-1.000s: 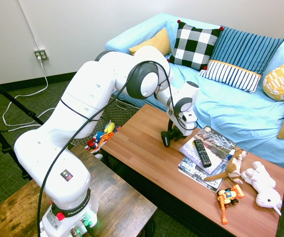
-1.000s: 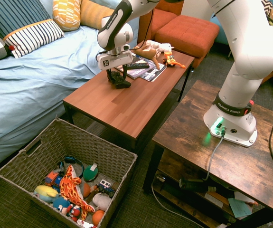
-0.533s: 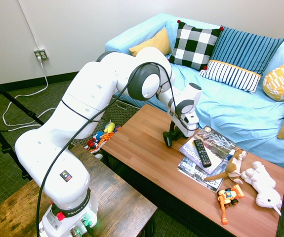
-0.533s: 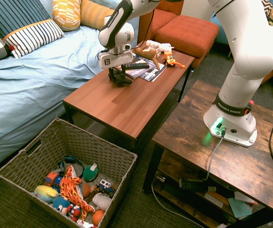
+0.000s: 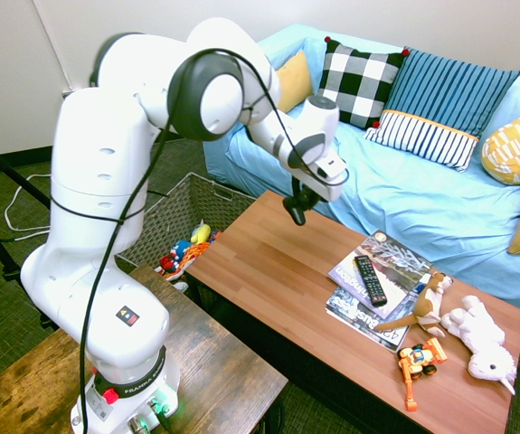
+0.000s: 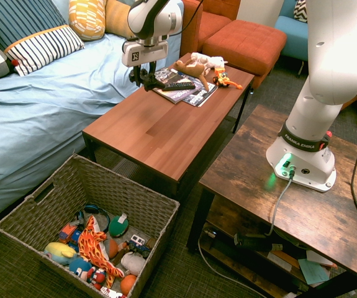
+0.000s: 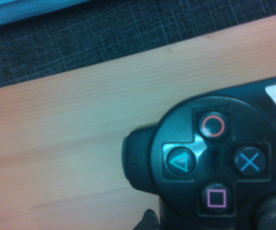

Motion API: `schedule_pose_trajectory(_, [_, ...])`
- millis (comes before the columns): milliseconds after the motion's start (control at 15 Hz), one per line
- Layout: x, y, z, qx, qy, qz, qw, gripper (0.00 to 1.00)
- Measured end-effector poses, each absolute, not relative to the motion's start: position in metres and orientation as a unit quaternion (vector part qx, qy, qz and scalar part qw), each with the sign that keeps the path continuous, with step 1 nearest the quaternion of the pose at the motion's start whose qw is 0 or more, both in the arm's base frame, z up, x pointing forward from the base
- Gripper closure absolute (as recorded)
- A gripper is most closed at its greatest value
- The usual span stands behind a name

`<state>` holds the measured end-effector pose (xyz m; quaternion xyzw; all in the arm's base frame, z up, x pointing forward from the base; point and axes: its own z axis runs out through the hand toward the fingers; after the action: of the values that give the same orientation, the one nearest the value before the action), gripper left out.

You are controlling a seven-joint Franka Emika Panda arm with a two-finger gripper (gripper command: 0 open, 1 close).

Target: Put the gamepad in the basket

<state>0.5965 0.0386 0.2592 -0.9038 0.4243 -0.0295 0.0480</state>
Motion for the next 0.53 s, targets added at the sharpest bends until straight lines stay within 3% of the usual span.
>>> schedule_pose_trajectory(333, [0.495,0.210,0.332,-0.930,0.358,-0.084,0.013,1.00])
schedule_pose_trajectory(533, [0.461,0.280,0.336,-0.941,0.328,-0.089,-0.002,1.00])
